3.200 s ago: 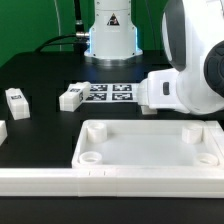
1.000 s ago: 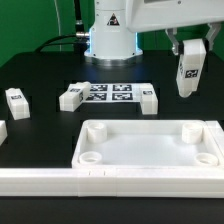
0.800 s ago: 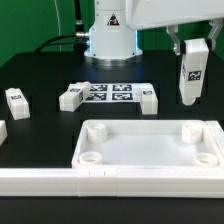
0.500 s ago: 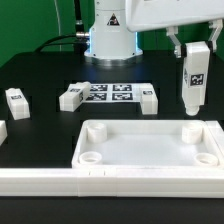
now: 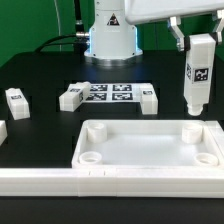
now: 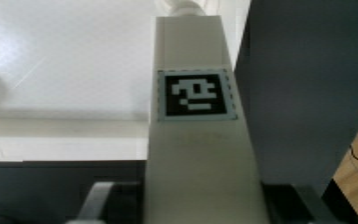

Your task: Assemble desk

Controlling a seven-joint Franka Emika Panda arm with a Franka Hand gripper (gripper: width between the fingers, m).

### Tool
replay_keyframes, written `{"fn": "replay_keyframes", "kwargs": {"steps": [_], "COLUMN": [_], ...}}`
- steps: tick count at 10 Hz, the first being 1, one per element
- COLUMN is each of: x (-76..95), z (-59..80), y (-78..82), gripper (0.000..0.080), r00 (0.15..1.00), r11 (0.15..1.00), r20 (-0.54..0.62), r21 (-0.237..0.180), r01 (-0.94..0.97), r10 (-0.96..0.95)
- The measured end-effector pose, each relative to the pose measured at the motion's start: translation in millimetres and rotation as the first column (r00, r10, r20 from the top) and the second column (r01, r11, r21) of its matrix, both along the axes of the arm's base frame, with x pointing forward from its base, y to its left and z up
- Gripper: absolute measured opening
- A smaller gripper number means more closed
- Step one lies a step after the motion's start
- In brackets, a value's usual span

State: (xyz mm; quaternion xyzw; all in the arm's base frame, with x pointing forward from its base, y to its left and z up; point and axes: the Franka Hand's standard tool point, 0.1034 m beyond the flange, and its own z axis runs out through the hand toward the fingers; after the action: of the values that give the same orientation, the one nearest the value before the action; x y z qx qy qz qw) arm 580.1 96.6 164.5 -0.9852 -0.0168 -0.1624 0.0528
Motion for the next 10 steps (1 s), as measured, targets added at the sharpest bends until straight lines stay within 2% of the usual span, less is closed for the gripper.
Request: {"fn": "replay_keyframes", "kwargs": {"steps": [1, 2, 3, 4, 5, 8, 10], "x": [1.0, 12.5, 32.6, 51.6, 63.3, 58.1, 63.8], "z": [-0.4, 1.6, 8.3, 10.3, 8.6, 5.1, -0.9], "y": [-0.6, -2.8, -3.4, -4.6, -4.6, -3.4, -1.8], "gripper": [0.0290, 0.0290, 0.0290, 0.0290, 0.0290, 0.0290, 0.0290], "r00": [1.000, 0.998, 0.997, 0.993, 0.991, 0.992, 0.990], "r11": [1.000, 0.998, 0.996, 0.993, 0.991, 0.991, 0.989], "r20": [0.000, 0.008, 0.015, 0.037, 0.048, 0.039, 0.037], "r21": [-0.004, -0.027, -0.038, -0.048, -0.051, -0.050, -0.055], "r01": [-0.008, -0.054, -0.080, -0.112, -0.120, -0.121, -0.137], "r10": [0.008, 0.054, 0.081, 0.114, 0.123, 0.123, 0.139]}}
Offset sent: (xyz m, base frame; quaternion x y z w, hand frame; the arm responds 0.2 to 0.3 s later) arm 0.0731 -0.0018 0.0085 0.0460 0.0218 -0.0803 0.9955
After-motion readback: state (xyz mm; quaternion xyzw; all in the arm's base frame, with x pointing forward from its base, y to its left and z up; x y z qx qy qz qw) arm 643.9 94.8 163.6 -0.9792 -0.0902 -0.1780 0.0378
